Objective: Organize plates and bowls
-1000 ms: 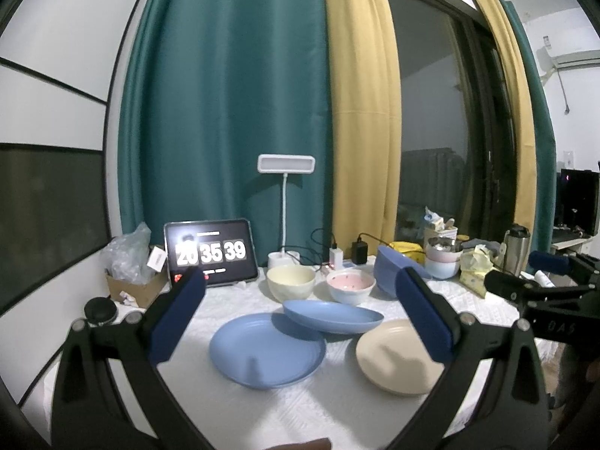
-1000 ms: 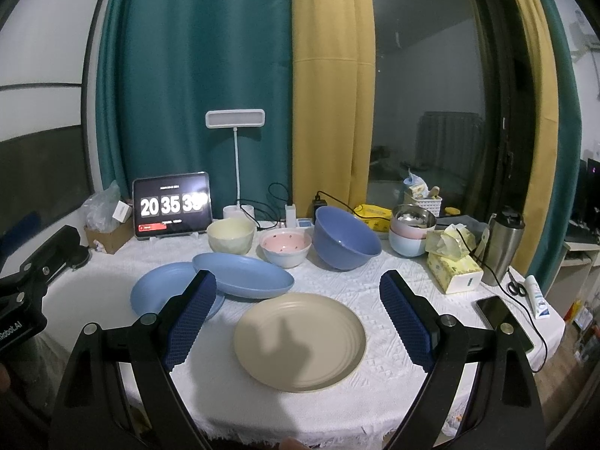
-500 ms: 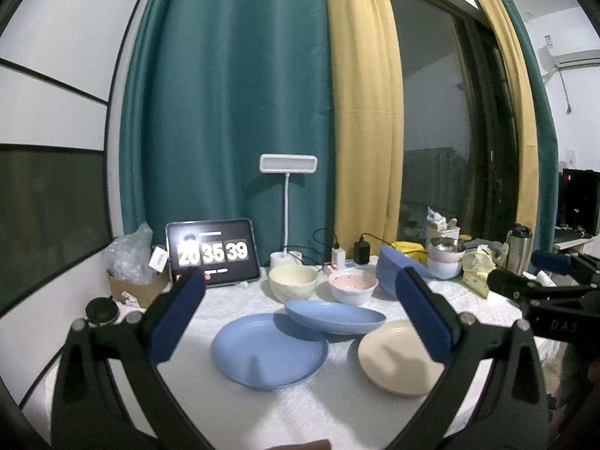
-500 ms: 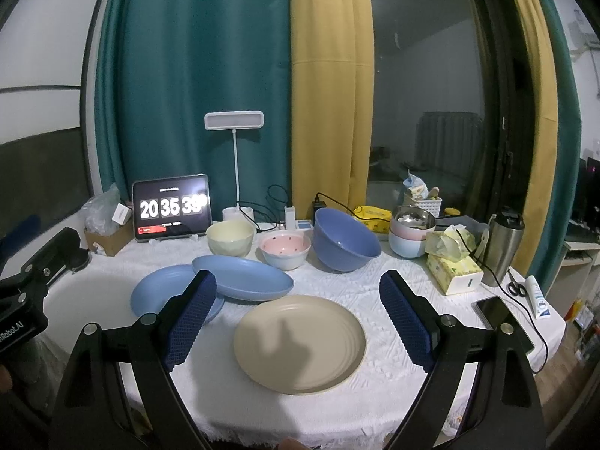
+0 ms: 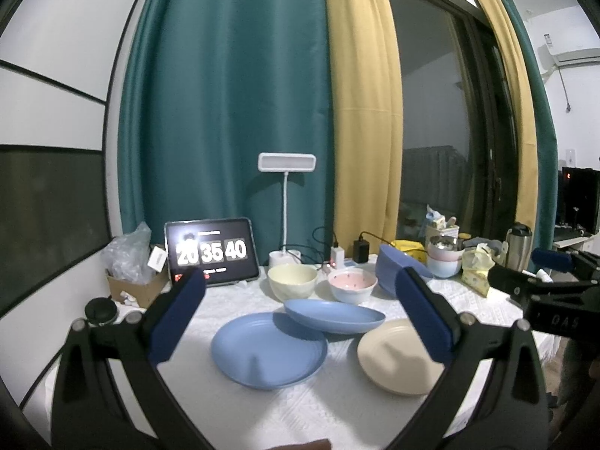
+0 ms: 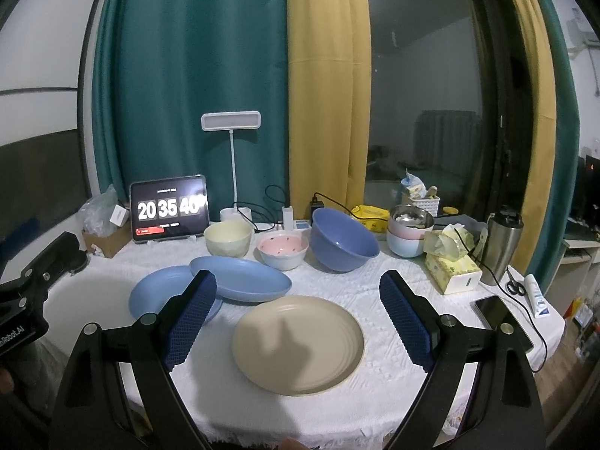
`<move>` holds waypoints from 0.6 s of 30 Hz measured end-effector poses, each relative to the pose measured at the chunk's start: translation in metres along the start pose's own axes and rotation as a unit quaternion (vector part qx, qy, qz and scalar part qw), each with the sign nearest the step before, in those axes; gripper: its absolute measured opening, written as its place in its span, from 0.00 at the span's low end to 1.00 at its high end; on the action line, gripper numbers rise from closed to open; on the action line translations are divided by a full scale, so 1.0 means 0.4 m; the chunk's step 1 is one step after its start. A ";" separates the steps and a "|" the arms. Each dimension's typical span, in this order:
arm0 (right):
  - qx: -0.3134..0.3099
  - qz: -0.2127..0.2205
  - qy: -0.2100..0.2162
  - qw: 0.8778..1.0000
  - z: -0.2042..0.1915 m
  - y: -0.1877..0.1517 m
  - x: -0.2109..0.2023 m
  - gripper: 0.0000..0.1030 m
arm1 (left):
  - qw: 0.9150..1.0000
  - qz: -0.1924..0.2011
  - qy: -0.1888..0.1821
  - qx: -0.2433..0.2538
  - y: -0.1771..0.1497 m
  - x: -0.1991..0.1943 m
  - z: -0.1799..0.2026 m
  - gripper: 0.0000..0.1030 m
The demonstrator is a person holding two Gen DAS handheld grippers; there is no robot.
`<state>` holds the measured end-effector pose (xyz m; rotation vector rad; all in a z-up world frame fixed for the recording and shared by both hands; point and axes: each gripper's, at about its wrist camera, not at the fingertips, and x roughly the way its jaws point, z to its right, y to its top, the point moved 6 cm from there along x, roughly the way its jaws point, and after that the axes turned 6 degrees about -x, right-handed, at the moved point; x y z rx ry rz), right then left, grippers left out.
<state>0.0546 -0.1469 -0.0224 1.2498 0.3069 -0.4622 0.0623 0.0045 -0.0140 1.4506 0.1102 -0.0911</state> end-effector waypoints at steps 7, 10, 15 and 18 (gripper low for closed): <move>0.002 0.002 0.000 1.000 0.001 0.002 0.000 0.89 | 1.000 0.001 0.001 -0.002 -0.008 0.000 -0.015 0.99; 0.002 0.002 -0.001 1.000 0.001 0.000 0.004 0.89 | 1.000 -0.001 0.001 -0.002 -0.013 0.000 -0.021 0.99; 0.004 -0.001 0.001 1.000 0.001 -0.003 0.006 0.89 | 1.000 -0.006 -0.001 0.003 -0.015 0.002 -0.021 0.99; 0.005 -0.001 0.001 1.000 0.003 -0.006 0.007 0.89 | 1.000 -0.011 -0.002 0.008 -0.014 0.013 -0.008 0.99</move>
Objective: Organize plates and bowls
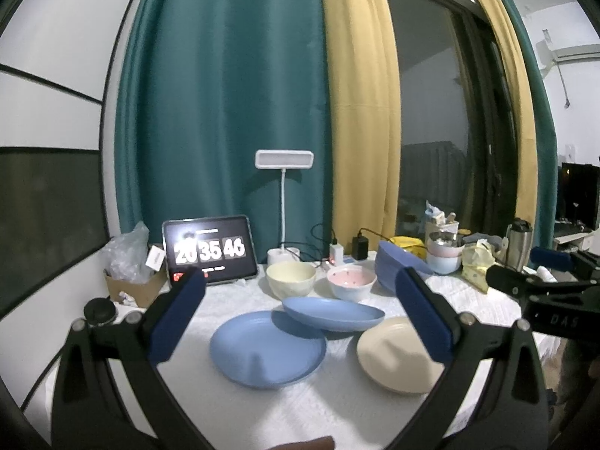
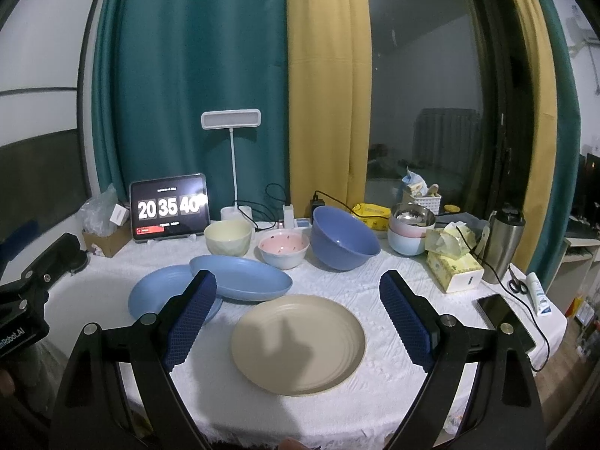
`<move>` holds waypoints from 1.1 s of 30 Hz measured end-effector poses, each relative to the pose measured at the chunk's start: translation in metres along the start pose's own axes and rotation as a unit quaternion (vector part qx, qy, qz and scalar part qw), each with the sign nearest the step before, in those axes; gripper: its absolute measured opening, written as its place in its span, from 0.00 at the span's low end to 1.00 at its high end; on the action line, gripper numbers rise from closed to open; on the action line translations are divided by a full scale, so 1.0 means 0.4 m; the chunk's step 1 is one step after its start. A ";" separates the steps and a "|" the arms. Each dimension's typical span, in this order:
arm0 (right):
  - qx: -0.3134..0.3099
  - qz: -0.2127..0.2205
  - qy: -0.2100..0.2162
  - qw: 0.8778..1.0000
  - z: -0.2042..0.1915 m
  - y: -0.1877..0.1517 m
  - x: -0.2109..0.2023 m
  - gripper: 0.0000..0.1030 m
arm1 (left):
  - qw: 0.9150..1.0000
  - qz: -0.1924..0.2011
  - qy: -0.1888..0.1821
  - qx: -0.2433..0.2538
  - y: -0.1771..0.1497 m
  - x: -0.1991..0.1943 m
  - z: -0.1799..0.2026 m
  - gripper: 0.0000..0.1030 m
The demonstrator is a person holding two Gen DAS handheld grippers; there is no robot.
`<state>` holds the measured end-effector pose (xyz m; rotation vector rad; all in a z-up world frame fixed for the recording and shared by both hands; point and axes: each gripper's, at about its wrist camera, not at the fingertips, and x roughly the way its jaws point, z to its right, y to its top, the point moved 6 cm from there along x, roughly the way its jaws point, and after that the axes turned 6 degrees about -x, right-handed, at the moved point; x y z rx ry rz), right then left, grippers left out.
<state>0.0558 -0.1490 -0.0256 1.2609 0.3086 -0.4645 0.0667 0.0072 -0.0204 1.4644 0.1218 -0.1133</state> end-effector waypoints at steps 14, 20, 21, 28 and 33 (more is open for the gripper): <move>0.015 -0.034 -0.008 0.999 0.055 -0.053 0.082 0.89 | 0.998 -0.064 -0.009 0.024 -0.060 0.126 0.079 0.99; 0.021 -0.056 -0.004 0.998 0.081 -0.084 0.143 0.89 | 0.995 -0.094 -0.014 0.038 -0.102 0.186 0.116 0.99; 0.022 -0.059 -0.003 0.998 0.085 -0.090 0.154 0.89 | 0.994 -0.098 -0.015 0.040 -0.106 0.197 0.122 0.99; 0.030 -0.085 0.002 0.996 0.114 -0.124 0.222 0.89 | 0.990 -0.133 -0.017 0.047 -0.154 0.266 0.154 0.99; 0.032 -0.102 0.006 0.994 0.133 -0.147 0.270 0.89 | 0.985 -0.167 -0.017 0.043 -0.200 0.318 0.164 0.99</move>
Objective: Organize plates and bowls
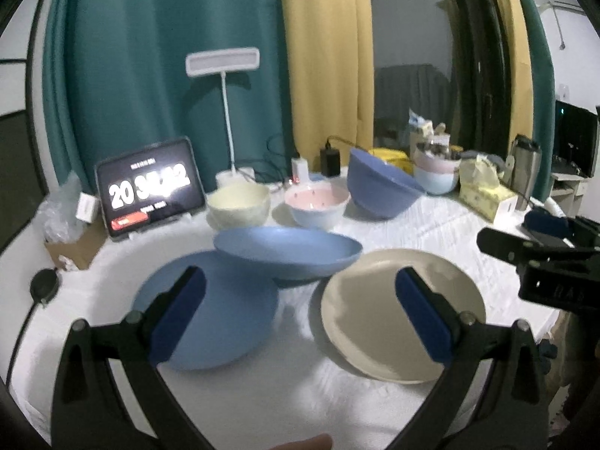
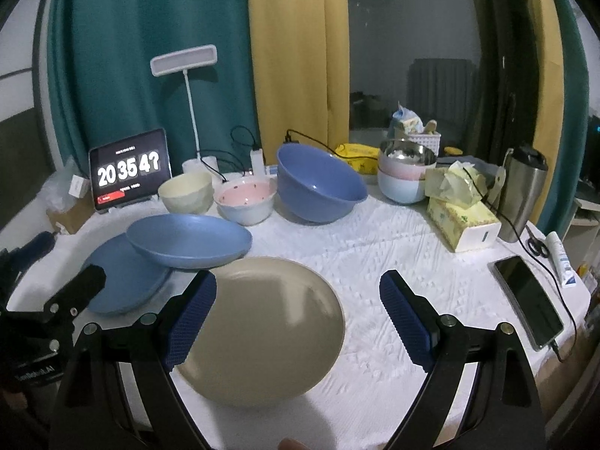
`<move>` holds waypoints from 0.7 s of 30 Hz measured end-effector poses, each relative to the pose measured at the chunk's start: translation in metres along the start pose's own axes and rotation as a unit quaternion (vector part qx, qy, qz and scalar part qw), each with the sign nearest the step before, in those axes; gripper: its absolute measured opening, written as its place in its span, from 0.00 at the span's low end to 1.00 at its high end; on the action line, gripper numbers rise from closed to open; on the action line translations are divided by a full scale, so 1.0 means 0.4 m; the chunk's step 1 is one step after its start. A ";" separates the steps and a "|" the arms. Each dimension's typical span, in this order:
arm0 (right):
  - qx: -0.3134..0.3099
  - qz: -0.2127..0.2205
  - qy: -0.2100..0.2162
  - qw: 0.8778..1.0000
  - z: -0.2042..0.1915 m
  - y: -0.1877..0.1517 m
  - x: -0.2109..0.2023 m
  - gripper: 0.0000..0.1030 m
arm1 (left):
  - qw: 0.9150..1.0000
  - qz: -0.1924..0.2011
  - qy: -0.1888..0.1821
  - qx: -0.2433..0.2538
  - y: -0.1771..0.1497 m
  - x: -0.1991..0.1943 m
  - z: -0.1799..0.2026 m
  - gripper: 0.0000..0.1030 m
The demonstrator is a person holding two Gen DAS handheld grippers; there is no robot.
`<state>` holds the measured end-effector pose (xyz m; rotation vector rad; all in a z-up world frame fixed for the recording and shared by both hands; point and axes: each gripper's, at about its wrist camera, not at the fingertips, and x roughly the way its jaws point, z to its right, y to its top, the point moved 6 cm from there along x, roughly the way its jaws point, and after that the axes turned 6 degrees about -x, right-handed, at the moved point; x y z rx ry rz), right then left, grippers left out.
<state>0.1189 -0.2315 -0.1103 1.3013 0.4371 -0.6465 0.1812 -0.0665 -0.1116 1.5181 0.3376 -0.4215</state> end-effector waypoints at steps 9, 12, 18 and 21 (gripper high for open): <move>0.012 -0.036 0.003 0.999 0.039 -0.035 0.092 0.89 | 0.999 -0.048 0.005 0.011 -0.047 0.100 0.023 0.98; 0.019 -0.048 0.005 0.999 0.054 -0.049 0.120 0.89 | 0.998 -0.059 0.014 0.017 -0.060 0.126 0.026 0.98; 0.025 -0.072 0.008 0.997 0.069 -0.079 0.178 0.89 | 0.996 -0.079 0.030 0.021 -0.090 0.164 0.015 0.98; 0.026 -0.081 0.008 0.996 0.077 -0.092 0.199 0.89 | 0.995 -0.090 0.031 0.021 -0.102 0.182 0.013 0.98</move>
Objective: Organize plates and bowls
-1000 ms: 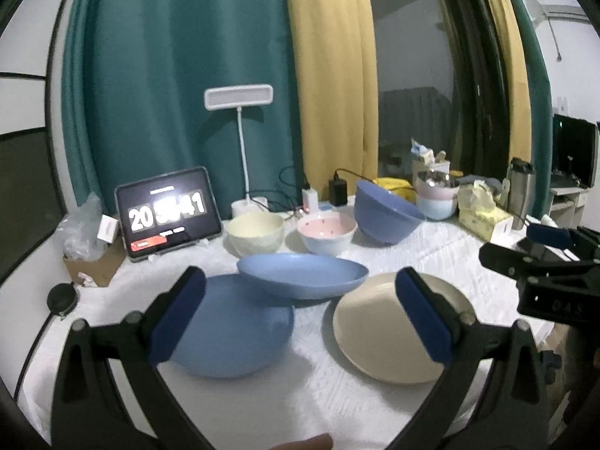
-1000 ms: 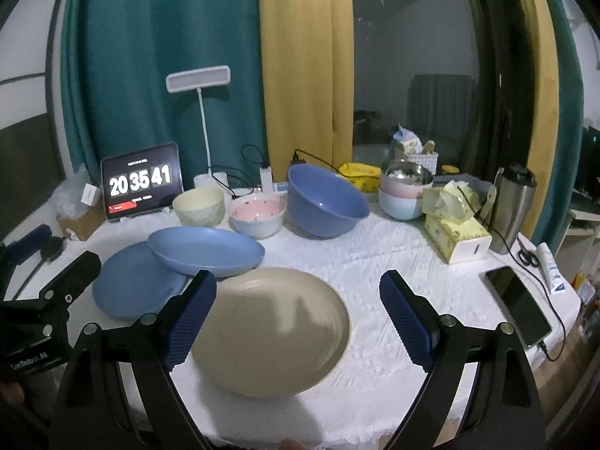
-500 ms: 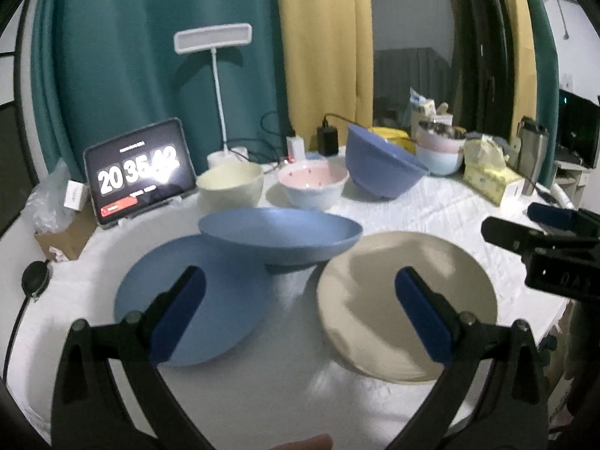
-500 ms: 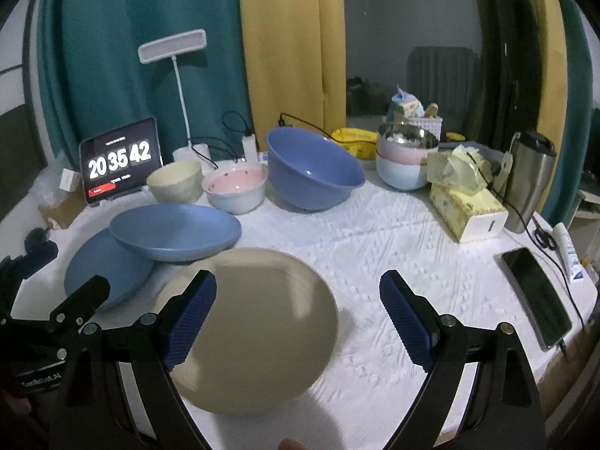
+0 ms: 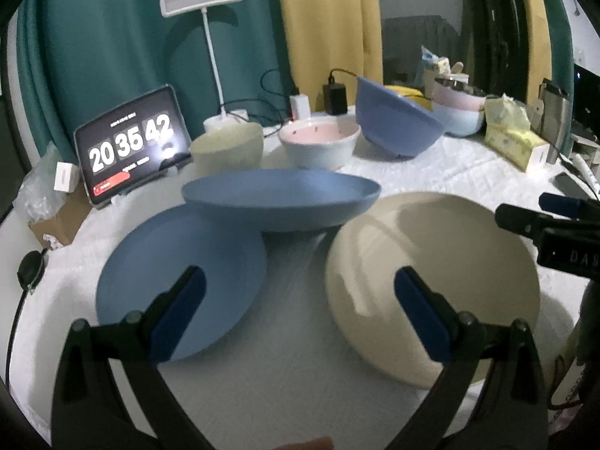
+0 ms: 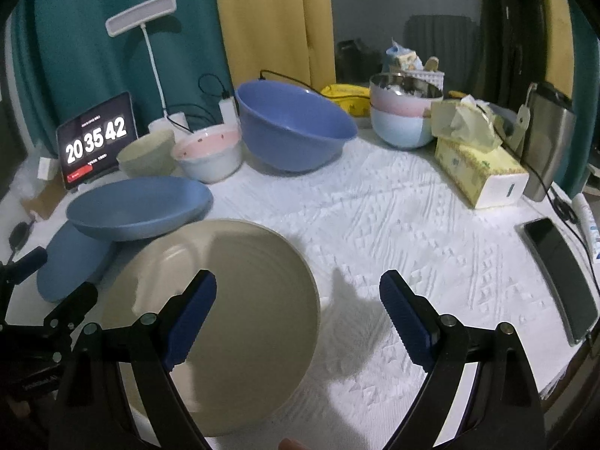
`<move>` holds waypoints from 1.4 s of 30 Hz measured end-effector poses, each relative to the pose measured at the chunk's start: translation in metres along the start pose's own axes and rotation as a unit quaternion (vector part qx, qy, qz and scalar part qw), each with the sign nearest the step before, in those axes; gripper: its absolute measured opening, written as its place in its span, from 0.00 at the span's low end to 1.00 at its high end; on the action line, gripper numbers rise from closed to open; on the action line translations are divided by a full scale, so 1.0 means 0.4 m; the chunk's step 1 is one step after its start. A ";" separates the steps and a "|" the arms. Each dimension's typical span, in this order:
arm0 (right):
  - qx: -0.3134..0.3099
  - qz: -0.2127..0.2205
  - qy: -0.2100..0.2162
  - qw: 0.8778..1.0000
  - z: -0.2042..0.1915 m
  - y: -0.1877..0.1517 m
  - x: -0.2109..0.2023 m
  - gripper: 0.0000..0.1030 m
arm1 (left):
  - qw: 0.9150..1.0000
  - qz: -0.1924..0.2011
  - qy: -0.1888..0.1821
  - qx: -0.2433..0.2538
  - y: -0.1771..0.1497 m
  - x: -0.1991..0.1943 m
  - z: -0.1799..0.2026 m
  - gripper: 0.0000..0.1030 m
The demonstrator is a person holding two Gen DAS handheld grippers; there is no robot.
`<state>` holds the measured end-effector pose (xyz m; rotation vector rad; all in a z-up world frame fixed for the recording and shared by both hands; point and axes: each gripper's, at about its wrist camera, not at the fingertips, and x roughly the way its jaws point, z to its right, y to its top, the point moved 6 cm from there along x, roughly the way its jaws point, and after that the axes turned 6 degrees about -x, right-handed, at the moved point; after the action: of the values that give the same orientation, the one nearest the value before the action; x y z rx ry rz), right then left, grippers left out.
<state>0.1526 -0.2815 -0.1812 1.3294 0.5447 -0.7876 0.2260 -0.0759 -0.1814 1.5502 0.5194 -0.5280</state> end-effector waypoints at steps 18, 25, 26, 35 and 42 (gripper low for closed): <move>0.012 -0.056 0.012 0.998 0.016 -0.061 0.098 0.51 | 0.996 -0.084 -0.014 0.006 -0.064 0.103 0.032 0.48; 0.002 -0.054 0.024 0.998 0.009 -0.059 0.100 0.23 | 0.996 -0.086 -0.022 0.013 -0.068 0.104 0.048 0.33; 0.000 -0.052 0.025 0.998 0.008 -0.058 0.100 0.19 | 0.996 -0.087 -0.024 0.013 -0.067 0.104 0.050 0.29; 0.008 -0.044 0.009 0.999 0.030 -0.050 0.080 0.13 | 0.995 -0.083 -0.049 0.024 -0.054 0.092 0.082 0.23; 0.020 -0.042 -0.015 0.999 0.079 -0.045 0.068 0.13 | 0.993 -0.082 -0.073 0.039 -0.044 0.100 0.130 0.23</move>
<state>0.1533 -0.3188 -0.2074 1.3366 0.5656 -0.8905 0.2458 -0.1266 -0.2218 1.5366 0.5208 -0.7910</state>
